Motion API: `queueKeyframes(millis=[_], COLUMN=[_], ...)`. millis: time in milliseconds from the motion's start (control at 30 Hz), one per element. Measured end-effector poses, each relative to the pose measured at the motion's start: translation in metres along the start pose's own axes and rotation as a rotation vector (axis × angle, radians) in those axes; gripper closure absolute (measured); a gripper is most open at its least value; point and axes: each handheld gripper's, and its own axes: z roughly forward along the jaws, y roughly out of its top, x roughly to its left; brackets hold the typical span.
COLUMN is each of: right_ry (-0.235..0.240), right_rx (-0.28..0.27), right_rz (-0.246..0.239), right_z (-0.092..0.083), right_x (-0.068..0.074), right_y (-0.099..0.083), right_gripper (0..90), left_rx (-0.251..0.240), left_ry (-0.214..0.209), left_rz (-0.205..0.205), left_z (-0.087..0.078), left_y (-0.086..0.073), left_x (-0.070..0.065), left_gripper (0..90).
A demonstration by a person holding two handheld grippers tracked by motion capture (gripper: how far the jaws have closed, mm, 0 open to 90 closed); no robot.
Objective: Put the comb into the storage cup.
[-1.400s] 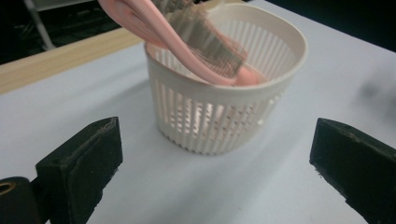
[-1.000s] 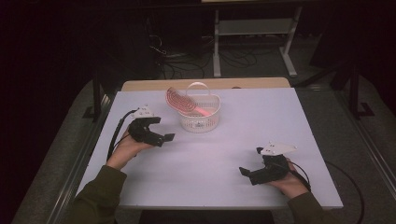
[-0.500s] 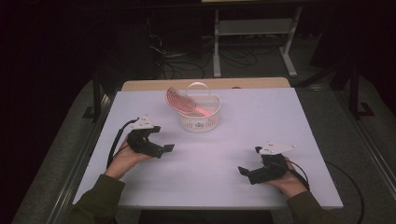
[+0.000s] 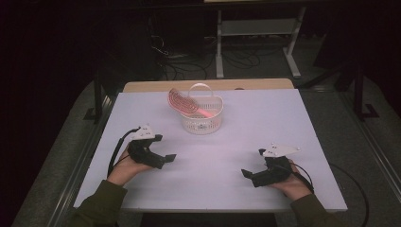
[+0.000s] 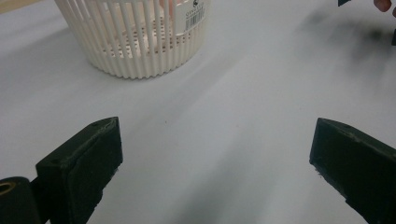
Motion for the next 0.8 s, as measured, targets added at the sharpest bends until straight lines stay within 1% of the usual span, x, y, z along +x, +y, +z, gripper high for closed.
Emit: queueKeyframes(millis=[133, 233, 267, 367, 567, 633, 800], right_ry=[-0.004, -0.006, -0.006, -0.006, -0.006, -0.006, -0.008], right_rx=[0.0, 0.001, 0.002, 0.001, 0.004, 0.005, 0.005], right_rz=[0.001, 0.003, 0.002, 0.002, 0.003, 0.001, -0.001], right_z=[-0.001, -0.001, -0.001, -0.002, -0.002, -0.001, -0.001], right_x=[0.0, 0.0, 0.0, 0.0, 0.0, 0.0, 0.0], right_y=[0.0, -0.001, -0.001, -0.001, -0.001, -0.001, -0.001], right_gripper=[0.0, 0.0, 0.0, 0.0, 0.0, 0.0, 0.0], left_rx=[-0.012, -0.012, -0.018, -0.026, -0.031, -0.031, -0.056], left_ry=[-0.004, 0.002, 0.003, 0.008, 0.001, 0.0, 0.001], left_rz=[-0.012, -0.008, -0.01, -0.019, -0.035, -0.03, -0.034], left_z=[-0.003, -0.005, -0.006, -0.01, -0.015, -0.017, -0.02], left_y=[-0.004, -0.008, -0.01, -0.016, -0.027, -0.03, -0.034], left_x=[-0.001, -0.002, -0.002, -0.003, -0.004, -0.005, -0.007], left_gripper=[2.6, 2.6, 2.6, 2.6, 2.6, 2.6, 2.6])
